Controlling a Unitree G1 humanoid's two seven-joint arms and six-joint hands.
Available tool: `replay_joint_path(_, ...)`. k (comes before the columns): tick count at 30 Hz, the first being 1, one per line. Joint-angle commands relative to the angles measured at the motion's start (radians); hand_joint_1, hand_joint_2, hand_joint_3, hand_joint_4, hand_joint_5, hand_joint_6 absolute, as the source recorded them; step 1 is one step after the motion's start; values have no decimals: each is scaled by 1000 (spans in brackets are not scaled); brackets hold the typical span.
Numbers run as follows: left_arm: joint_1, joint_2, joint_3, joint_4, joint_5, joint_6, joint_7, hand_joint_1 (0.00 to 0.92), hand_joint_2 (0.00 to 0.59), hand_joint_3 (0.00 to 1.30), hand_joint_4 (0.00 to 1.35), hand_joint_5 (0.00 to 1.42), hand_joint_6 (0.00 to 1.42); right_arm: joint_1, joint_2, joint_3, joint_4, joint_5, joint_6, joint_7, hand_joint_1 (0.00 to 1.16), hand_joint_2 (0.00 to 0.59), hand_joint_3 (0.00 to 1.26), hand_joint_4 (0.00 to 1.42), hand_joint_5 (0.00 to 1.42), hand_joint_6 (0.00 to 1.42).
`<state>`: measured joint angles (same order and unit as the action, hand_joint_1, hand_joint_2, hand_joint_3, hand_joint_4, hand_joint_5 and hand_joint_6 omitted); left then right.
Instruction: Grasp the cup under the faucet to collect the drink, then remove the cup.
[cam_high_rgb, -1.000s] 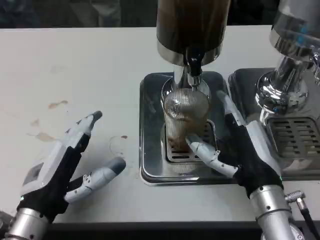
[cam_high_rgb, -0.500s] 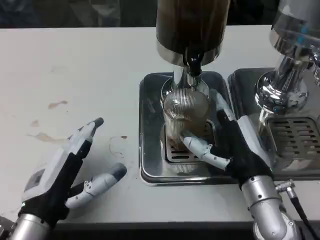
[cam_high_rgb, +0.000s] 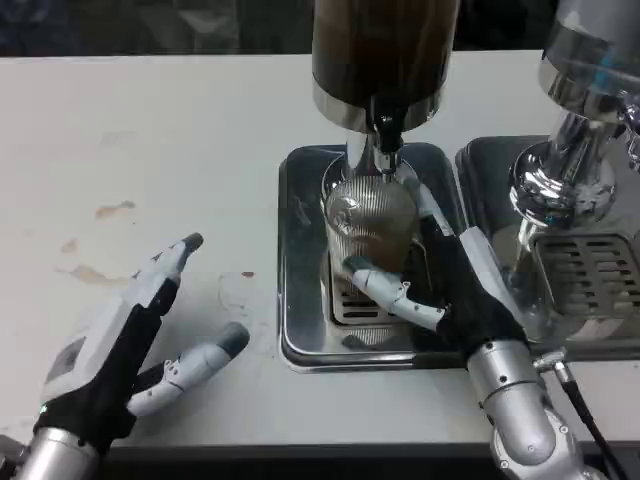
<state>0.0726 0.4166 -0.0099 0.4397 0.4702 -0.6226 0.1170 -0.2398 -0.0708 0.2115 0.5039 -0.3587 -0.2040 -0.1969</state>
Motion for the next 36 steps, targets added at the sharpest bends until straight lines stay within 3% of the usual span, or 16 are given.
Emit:
replay_joint_path(1, 11, 17, -6, -8, -9, 11, 4, 0, 111, 0, 0, 0, 0, -34, 28, -16, 55, 28, -30, -16, 607, 227, 0, 0, 0, 0)
replay_joint_path(3, 11, 20, -6, -9, -11, 11, 2, 0, 111, 0, 0, 0, 0, -46, 41, -17, 81, 32, -45, -24, 633, 226, 0, 0, 0, 0)
replay_joint_path(6, 13, 22, -5, -15, -15, 14, 2, 0, 111, 0, 0, 0, 0, -51, 69, -21, 118, 43, -85, -59, 765, 208, 0, 0, 0, 2)
replay_joint_path(19, 31, 30, -4, -32, -40, 26, -4, 0, 111, 0, 0, 0, 0, -65, 106, -16, 207, 72, -168, -41, 850, 200, 0, 2, 0, 107)
replay_joint_path(29, 37, 34, -1, -39, -53, 31, -9, 0, 111, 0, 0, 0, 0, -106, 139, -37, 290, 95, -188, -54, 931, 190, 0, 144, 143, 269)
replay_joint_path(33, 42, 35, -2, -44, -58, 33, -11, 0, 111, 0, 0, 0, 0, -103, 148, -41, 301, 96, -177, -69, 931, 195, 76, 235, 237, 369)
replay_joint_path(36, 47, 35, -2, -49, -61, 36, -17, 0, 112, 0, 0, 0, 0, -99, 154, -45, 306, 95, -176, -88, 979, 208, 257, 373, 362, 518)
